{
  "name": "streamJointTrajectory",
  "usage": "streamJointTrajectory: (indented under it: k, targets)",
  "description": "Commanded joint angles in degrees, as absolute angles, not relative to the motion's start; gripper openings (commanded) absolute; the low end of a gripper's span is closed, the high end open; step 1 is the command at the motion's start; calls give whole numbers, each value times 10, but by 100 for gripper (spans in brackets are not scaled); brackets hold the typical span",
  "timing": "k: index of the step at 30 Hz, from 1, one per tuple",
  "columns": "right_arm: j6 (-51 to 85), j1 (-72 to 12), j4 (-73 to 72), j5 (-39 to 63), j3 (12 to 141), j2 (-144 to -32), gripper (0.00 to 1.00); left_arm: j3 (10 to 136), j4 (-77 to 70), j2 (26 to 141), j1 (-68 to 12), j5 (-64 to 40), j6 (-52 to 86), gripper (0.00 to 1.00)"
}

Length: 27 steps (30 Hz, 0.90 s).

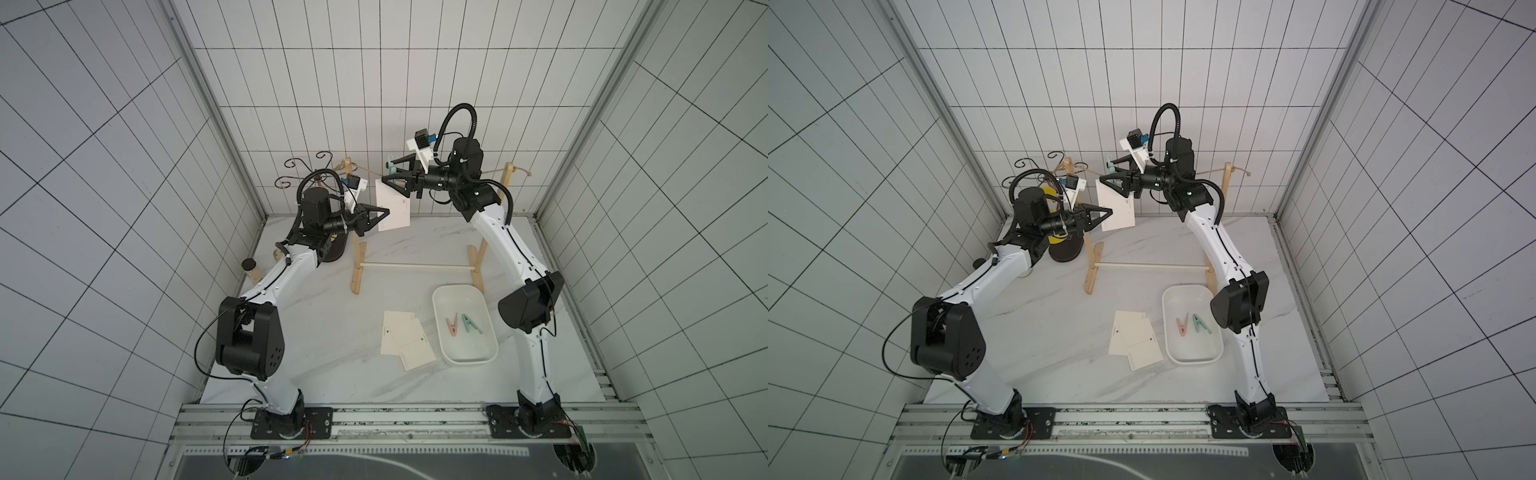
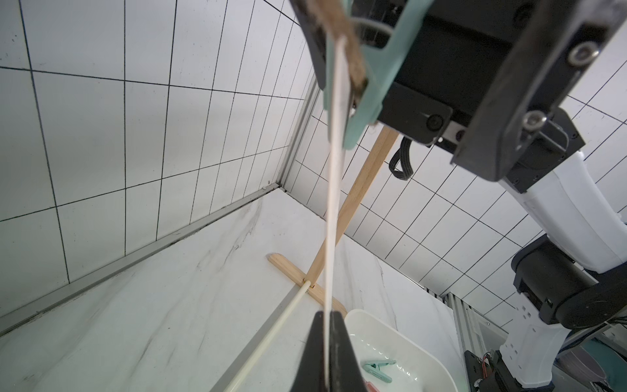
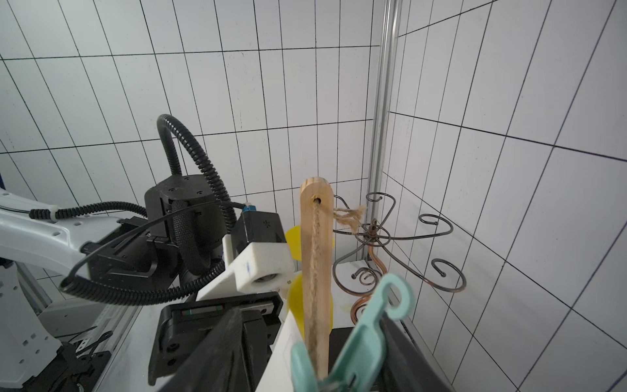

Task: Remove the postcards from the strings
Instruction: Remove the clamp from the clothesline.

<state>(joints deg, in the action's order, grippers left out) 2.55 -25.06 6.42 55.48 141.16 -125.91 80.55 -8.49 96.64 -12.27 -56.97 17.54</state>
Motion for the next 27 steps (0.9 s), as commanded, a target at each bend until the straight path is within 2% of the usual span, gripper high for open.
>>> streamJointTrajectory:
  k: [1,6,21,24,27]
  targets:
    - [26,-246,67,589,1433,-1244,61,827,-83,976,-120,-578,171,0]
    - [33,-242,61,599,1433,-1243,58,828,-83,976,-119,-580,172,0]
    - [47,-236,46,612,1430,-1242,36,831,-83,979,-119,-582,173,0]
    - [47,-236,45,612,1428,-1242,29,831,-82,979,-120,-583,174,0]
    - [47,-236,43,612,1427,-1241,18,831,-82,978,-120,-582,173,0]
